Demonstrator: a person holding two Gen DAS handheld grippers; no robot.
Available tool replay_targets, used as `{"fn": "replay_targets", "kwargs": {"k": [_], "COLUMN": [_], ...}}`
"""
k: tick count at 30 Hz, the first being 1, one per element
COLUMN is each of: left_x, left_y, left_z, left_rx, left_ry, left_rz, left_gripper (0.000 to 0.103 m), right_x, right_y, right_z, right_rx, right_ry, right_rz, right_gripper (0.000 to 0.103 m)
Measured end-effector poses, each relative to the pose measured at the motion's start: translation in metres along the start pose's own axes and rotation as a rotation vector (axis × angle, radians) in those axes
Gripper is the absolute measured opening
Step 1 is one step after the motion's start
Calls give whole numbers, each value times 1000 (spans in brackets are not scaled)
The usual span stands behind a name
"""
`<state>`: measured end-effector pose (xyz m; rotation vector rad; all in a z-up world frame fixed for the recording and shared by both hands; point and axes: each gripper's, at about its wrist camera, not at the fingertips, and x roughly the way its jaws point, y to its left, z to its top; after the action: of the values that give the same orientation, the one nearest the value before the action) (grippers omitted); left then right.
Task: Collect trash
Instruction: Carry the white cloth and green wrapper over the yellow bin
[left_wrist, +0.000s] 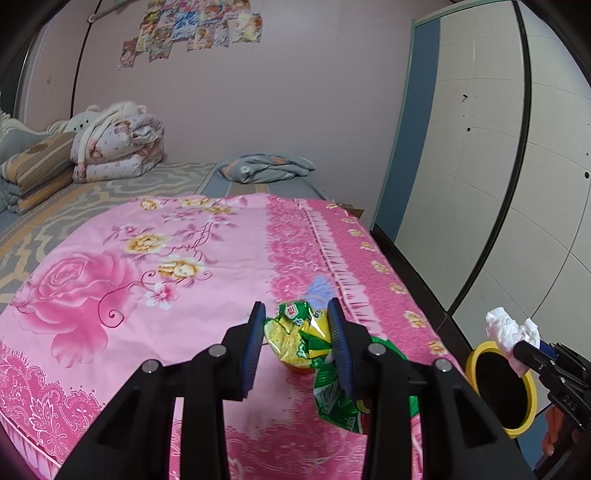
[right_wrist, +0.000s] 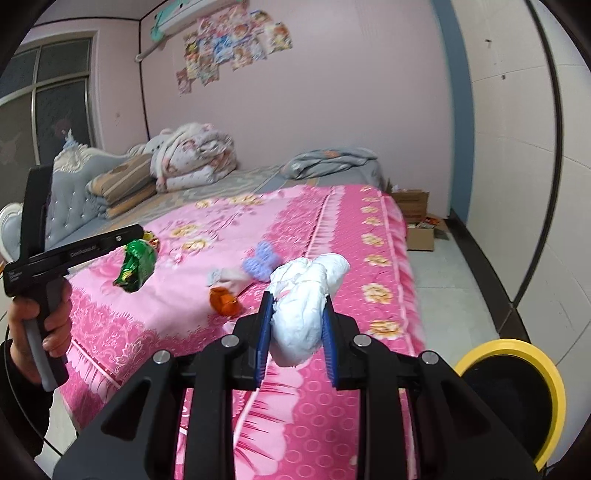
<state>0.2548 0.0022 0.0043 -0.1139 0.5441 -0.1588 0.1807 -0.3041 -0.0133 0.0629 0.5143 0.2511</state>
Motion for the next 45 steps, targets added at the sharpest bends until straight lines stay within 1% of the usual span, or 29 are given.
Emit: {"fn": "replay_targets", "kwargs": {"k": [6,14,20,25,33,39,45], "left_x": [-14,-32,-35,-33,-21,-6,14], "left_y": [-33,-82,-117,-148,-189,-218,-249], "left_z": [7,14,24,32,38,37,26], "left_rx": [26,81,124,168,223,251,280], "left_ry": [-26,-68,-100,-116,-112,-97,-64], "left_rz": [-42,-105,-166,-202,-243,-289,-334], "left_gripper": [33,33,33,33,33,33,33], "right_x": [-22,-55,-74,-86,-109,-119,-120], "right_y": [-21,-40,-64,-89,-129,-153,-177], "right_z": [3,2,7,11,12,4,-9], "right_rx": [28,40,95,155,241,284,317], "right_ry": [-45,-140,-187,-193,-222,-225,-205], "right_rz": [-54,-166,-222,-259,-335,-390,-440], "right_gripper": [23,23,23,23,23,23,24]}}
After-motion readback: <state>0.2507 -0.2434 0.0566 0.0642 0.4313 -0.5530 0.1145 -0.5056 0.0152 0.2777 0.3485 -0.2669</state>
